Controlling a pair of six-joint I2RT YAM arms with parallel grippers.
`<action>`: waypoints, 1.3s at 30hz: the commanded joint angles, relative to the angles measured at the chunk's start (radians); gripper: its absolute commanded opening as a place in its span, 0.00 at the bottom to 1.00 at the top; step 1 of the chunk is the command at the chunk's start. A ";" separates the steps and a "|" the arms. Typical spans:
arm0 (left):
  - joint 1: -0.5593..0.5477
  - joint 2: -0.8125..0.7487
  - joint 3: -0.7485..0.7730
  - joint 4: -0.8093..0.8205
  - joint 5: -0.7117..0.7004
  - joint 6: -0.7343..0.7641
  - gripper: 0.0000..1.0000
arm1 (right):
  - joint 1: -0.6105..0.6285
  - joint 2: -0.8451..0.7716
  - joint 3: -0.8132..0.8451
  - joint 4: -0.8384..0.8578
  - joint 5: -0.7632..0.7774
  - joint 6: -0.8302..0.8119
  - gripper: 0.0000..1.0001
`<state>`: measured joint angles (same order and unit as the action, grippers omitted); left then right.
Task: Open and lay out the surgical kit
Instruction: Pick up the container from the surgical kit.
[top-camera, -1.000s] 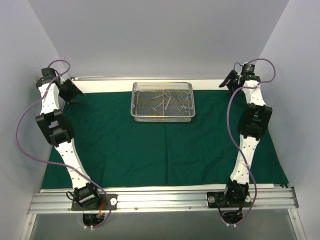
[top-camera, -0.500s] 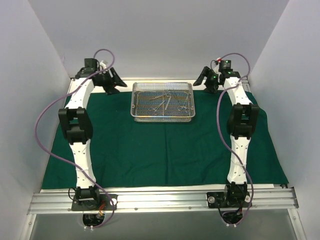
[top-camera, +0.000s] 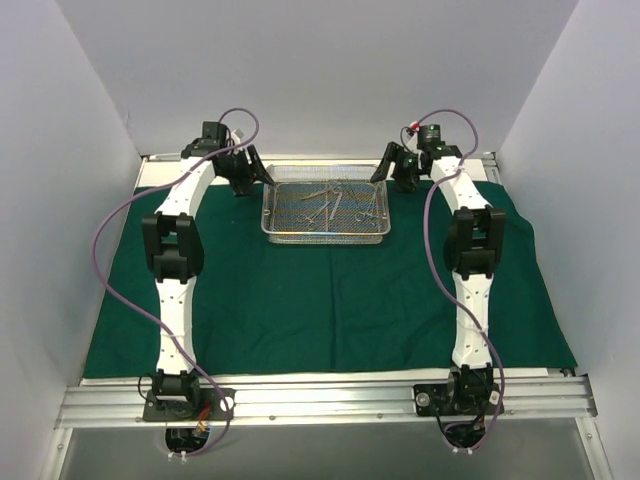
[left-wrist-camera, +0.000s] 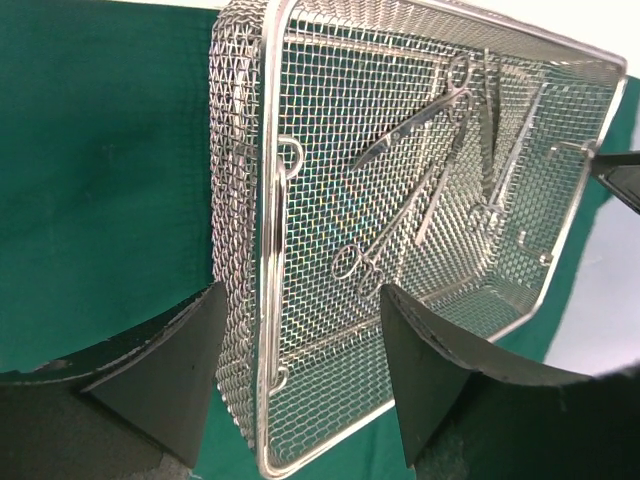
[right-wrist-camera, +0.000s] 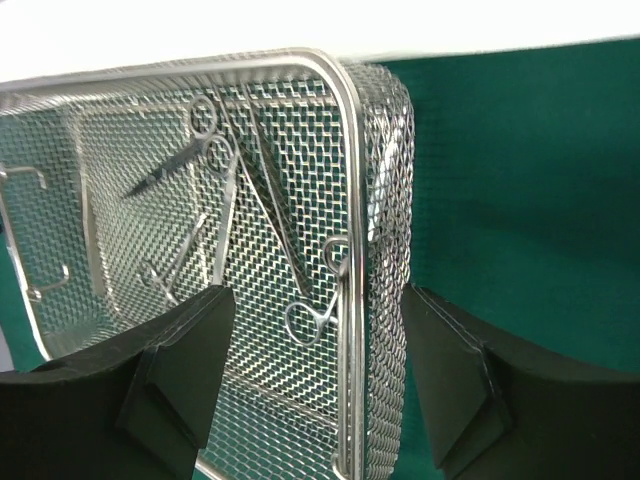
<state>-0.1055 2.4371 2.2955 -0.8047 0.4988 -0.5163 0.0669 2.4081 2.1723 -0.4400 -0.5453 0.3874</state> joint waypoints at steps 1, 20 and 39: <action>-0.023 0.011 0.065 -0.047 -0.062 0.027 0.70 | 0.013 -0.014 -0.035 -0.025 0.030 -0.024 0.68; -0.054 0.047 0.122 -0.108 -0.118 0.067 0.04 | 0.054 0.008 0.030 -0.003 0.041 -0.002 0.00; 0.199 -0.415 -0.229 -0.214 -0.359 0.196 0.02 | 0.402 -0.212 -0.066 0.004 0.082 0.079 0.00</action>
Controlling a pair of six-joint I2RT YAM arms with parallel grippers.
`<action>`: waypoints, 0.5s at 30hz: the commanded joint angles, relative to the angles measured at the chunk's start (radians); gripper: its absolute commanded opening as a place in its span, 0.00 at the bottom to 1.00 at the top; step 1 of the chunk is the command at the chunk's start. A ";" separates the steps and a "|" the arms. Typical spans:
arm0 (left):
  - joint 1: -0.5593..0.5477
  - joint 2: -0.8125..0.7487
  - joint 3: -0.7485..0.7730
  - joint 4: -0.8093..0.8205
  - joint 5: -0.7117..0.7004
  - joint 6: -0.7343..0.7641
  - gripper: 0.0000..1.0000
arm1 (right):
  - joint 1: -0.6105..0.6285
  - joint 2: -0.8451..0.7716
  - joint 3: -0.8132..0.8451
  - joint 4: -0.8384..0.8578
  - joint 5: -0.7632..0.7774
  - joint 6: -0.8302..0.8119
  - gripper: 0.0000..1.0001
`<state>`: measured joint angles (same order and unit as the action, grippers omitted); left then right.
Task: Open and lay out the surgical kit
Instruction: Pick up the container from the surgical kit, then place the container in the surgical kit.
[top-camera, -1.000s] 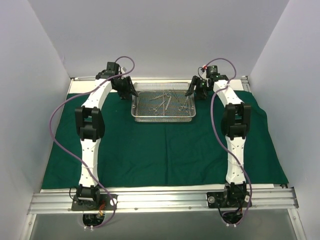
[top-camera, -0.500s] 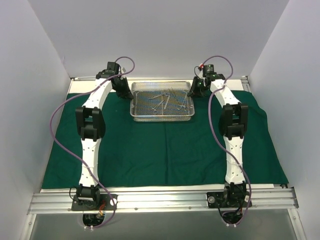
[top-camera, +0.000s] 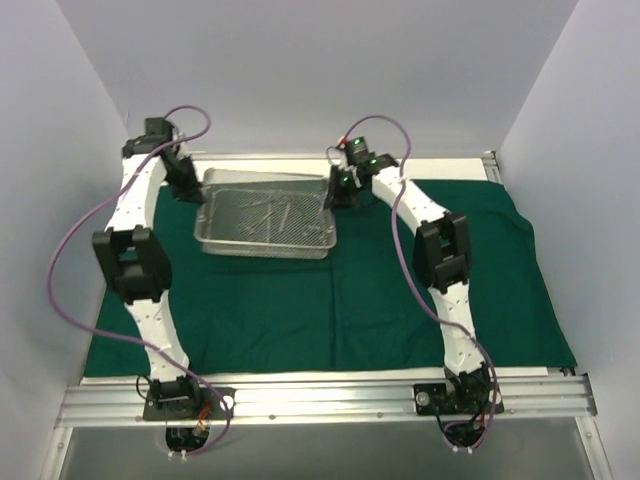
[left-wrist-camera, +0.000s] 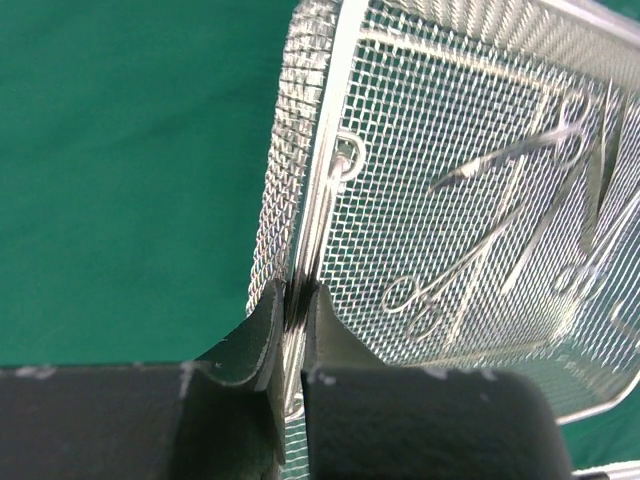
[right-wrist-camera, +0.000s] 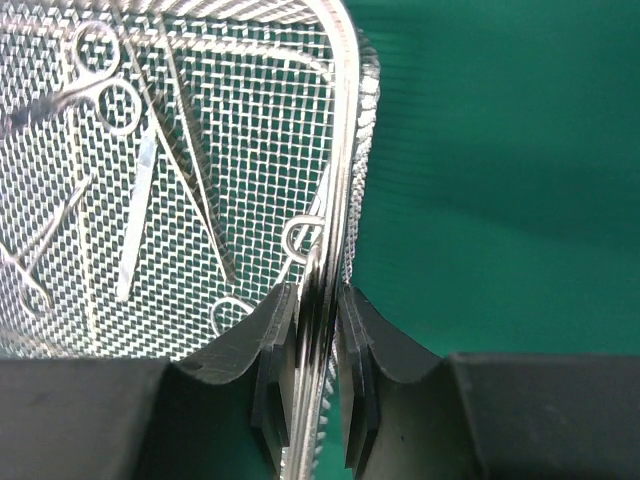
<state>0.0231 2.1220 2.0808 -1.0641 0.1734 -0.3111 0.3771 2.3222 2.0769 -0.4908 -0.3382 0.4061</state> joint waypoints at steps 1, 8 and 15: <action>0.110 -0.123 -0.049 0.049 -0.041 0.001 0.02 | 0.126 -0.109 0.061 0.055 -0.124 0.065 0.00; 0.241 -0.152 -0.120 0.049 -0.094 0.066 0.02 | 0.262 -0.008 0.205 0.058 -0.130 0.099 0.00; 0.301 -0.123 -0.149 0.082 -0.144 0.079 0.02 | 0.316 0.104 0.316 0.087 -0.131 0.145 0.00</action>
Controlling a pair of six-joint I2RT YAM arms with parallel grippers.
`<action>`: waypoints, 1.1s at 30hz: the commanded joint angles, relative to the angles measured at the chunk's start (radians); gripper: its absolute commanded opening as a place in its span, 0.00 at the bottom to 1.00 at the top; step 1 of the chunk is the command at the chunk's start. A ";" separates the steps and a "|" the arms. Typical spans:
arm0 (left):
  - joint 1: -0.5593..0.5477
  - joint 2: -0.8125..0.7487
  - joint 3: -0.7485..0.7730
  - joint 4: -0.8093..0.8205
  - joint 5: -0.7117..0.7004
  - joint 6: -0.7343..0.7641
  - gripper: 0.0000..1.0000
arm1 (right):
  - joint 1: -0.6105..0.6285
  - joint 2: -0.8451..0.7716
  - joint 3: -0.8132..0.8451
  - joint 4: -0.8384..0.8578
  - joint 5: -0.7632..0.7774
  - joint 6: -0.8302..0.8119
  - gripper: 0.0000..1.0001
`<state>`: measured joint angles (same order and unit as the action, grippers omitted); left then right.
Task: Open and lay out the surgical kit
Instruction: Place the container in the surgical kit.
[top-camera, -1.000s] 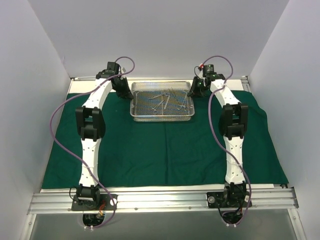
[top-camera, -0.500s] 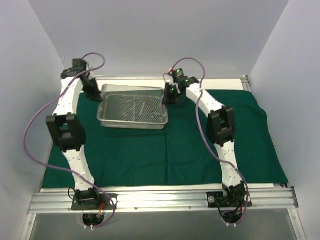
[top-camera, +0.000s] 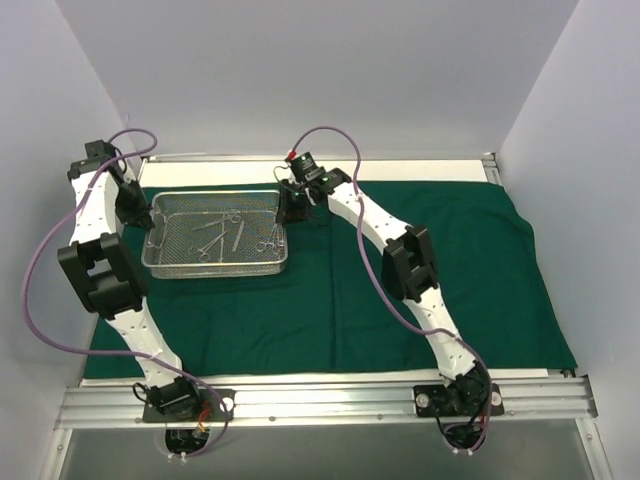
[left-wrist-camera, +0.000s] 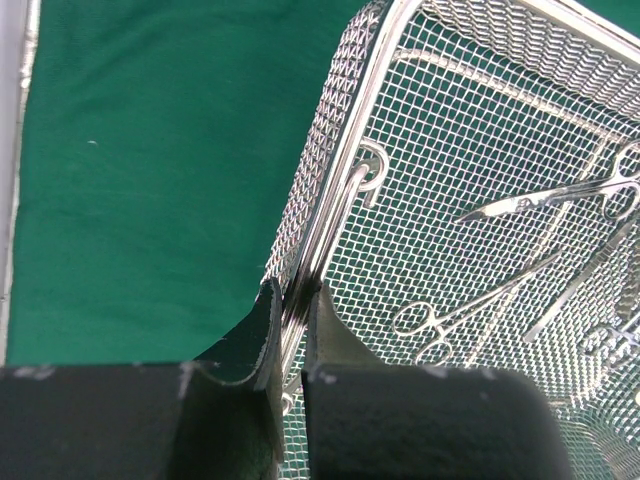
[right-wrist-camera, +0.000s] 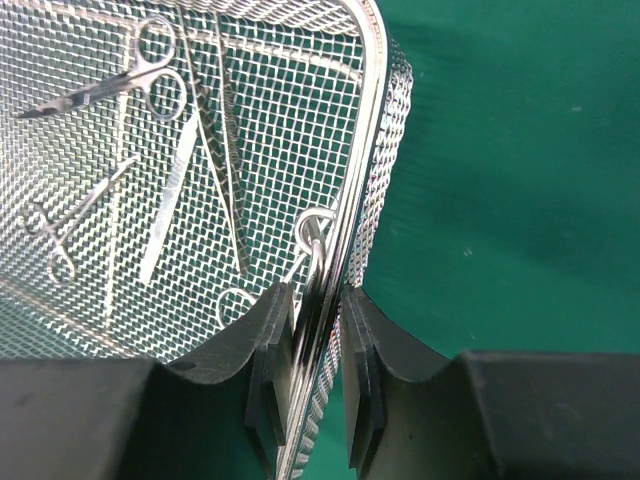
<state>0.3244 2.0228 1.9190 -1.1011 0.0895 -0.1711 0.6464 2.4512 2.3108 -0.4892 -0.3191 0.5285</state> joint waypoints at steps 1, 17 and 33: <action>0.010 -0.004 0.017 0.118 -0.057 -0.059 0.02 | 0.052 -0.018 0.082 0.089 -0.155 0.028 0.00; 0.085 0.163 0.071 0.070 -0.151 -0.062 0.28 | 0.094 0.063 0.048 0.159 -0.241 0.079 0.00; 0.079 0.088 0.181 -0.037 -0.206 -0.117 0.87 | -0.005 -0.026 0.016 0.133 -0.201 0.065 0.77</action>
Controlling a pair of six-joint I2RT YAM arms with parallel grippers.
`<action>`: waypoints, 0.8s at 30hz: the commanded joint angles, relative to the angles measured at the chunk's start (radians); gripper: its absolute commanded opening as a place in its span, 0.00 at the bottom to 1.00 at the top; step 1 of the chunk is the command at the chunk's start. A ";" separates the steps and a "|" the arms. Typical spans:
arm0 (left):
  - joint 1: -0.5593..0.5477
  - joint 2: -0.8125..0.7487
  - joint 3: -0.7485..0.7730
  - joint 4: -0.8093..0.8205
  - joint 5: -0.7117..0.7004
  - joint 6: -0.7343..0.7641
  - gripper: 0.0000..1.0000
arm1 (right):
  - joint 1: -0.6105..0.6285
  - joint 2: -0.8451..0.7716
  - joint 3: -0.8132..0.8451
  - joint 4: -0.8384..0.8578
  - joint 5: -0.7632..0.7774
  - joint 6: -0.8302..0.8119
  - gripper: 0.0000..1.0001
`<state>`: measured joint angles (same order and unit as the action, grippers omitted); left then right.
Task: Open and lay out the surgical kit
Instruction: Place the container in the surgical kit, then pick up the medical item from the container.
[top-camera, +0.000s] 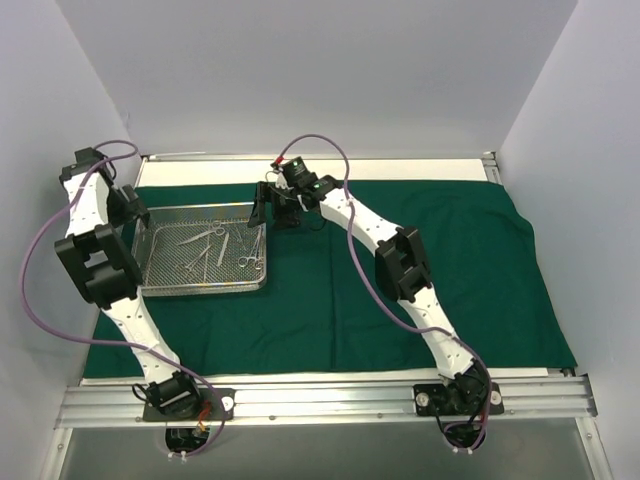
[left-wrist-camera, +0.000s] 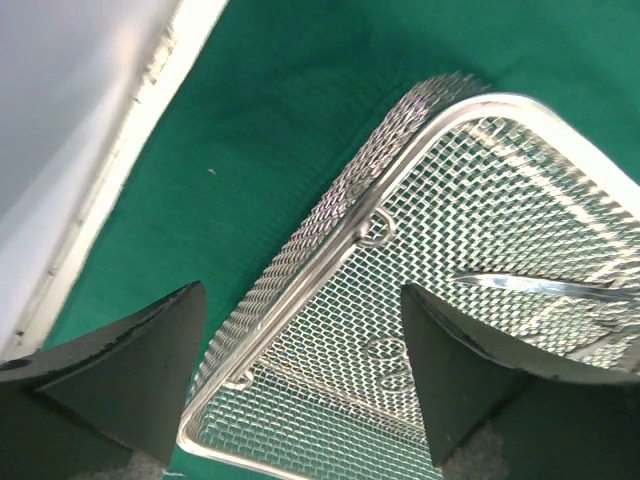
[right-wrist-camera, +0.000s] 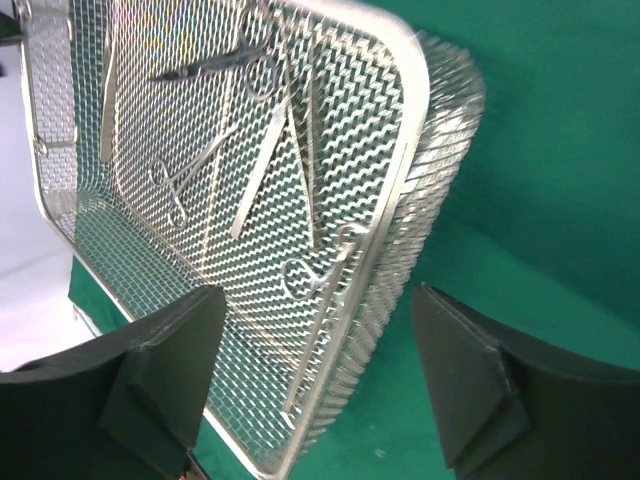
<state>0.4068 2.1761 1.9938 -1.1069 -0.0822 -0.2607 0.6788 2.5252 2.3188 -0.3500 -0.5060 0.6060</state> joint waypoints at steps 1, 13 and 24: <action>-0.013 -0.059 0.127 -0.056 -0.043 -0.028 0.89 | -0.041 -0.109 0.008 -0.024 -0.009 -0.028 0.79; -0.315 -0.269 0.034 0.059 -0.019 0.008 0.85 | -0.274 -0.509 -0.447 -0.055 0.087 -0.107 1.00; -0.491 -0.171 -0.024 0.013 0.100 -0.302 0.55 | -0.309 -0.720 -0.604 -0.234 0.248 -0.236 0.61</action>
<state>-0.0643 1.9713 1.9808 -1.1072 -0.0284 -0.4297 0.3592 1.9064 1.7622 -0.5507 -0.2966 0.3992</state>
